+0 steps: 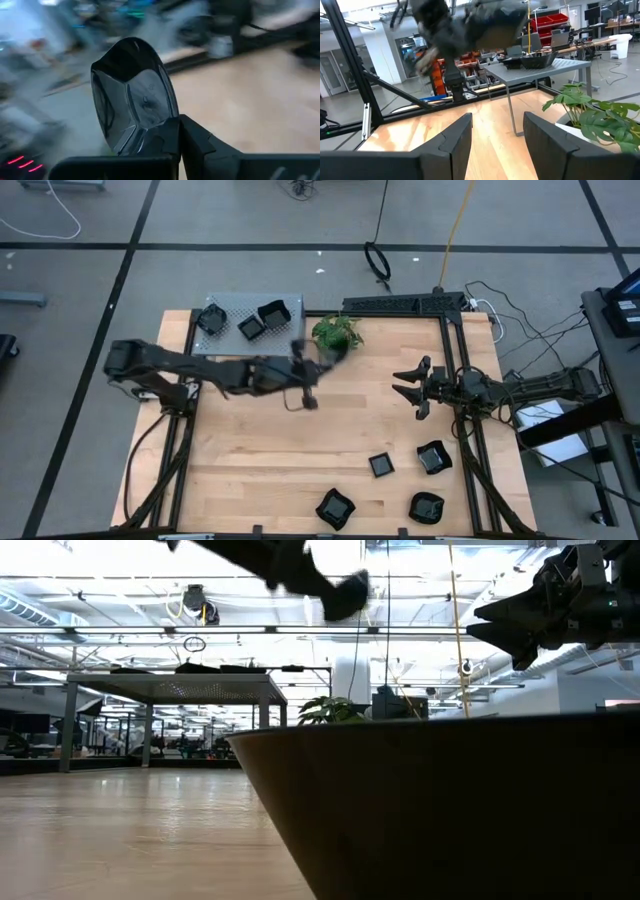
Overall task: Pick & Place Mini shaped plates
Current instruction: Stack the black leaf shaped plate on top of the other black leaf shaped plates on the shelf, then move the black square plate to the center of the table
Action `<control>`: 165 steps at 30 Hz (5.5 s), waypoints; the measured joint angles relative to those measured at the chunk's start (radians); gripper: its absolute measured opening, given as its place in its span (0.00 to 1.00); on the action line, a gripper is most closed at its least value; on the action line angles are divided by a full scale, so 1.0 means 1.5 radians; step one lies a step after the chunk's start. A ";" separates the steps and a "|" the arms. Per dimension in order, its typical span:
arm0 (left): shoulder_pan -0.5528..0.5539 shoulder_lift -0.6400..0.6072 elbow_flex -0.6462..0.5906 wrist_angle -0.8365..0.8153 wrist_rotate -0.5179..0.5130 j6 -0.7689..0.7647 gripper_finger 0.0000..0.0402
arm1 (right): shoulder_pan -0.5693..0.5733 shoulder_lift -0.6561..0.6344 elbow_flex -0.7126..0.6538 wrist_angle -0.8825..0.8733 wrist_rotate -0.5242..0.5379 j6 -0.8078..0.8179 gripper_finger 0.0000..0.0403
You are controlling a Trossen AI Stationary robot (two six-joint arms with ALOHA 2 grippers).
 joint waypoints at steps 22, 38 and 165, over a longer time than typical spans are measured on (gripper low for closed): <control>0.134 -0.338 -0.001 -0.766 -0.378 -0.391 0.01 | 0.000 0.003 0.000 0.004 0.000 0.000 0.41; 0.370 -0.332 -0.001 -0.883 -0.144 -0.374 0.05 | 0.000 0.004 0.000 0.004 0.000 0.000 0.41; 0.284 -0.273 -0.054 -0.702 -0.396 -0.075 0.53 | 0.000 0.004 0.000 0.005 0.000 0.000 0.41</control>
